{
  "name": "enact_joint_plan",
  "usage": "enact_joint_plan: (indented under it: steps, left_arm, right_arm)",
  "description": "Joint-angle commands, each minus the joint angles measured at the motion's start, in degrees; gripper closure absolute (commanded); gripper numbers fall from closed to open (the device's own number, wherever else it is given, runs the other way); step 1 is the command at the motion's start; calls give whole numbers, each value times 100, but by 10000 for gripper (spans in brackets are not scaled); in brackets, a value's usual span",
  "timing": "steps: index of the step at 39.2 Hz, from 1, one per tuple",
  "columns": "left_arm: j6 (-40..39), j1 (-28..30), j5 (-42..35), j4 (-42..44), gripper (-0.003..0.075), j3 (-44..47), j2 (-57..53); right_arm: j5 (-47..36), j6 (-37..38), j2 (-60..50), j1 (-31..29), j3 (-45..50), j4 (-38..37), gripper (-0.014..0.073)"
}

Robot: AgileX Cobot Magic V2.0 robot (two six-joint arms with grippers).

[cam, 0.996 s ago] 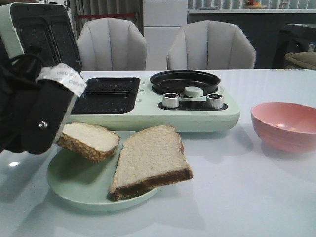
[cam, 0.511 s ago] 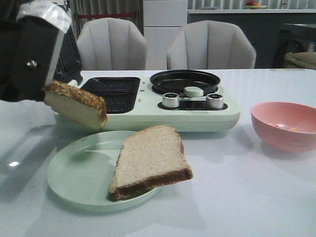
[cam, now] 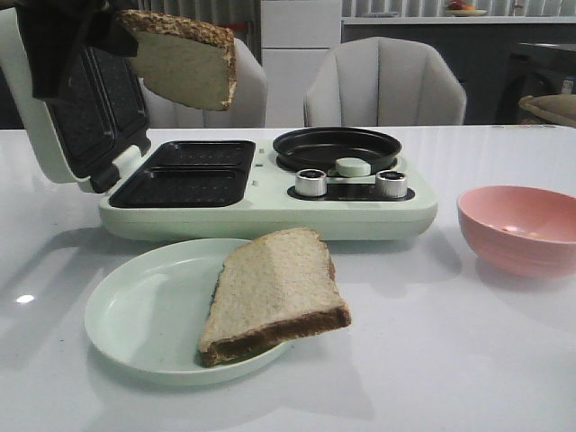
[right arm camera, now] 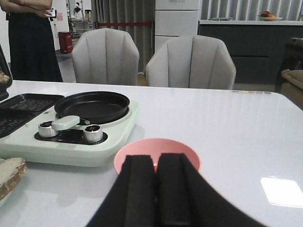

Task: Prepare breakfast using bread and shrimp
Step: 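Lift the bread slice with the left gripper over the sandwich plate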

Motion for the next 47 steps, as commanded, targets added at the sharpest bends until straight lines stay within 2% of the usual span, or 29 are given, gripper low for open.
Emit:
enact_joint_plan:
  steps: [1,16,23,34,47]
  left_arm:
    - [-103,253,-68,118,606,-581,184]
    - [-213,989,-874,118,607,-2110,1687]
    - [-564,1147,-1020,118,607,-2660,2266]
    - [-628,1212,-1154,118,607,-3049,2723]
    - [-784,1212,-1016,118,607,-3059,3014]
  right_arm:
    - [-467,-34,-122,-34,-92,8,462]
    - [-467,-34,-122,-34,-92,8,462]
    - [-467,-34,-122,-34,-92,8,462]
    - [-467,-34,-122,-34,-92,8,462]
    - [-467,-34,-122,-34,-92,8,462]
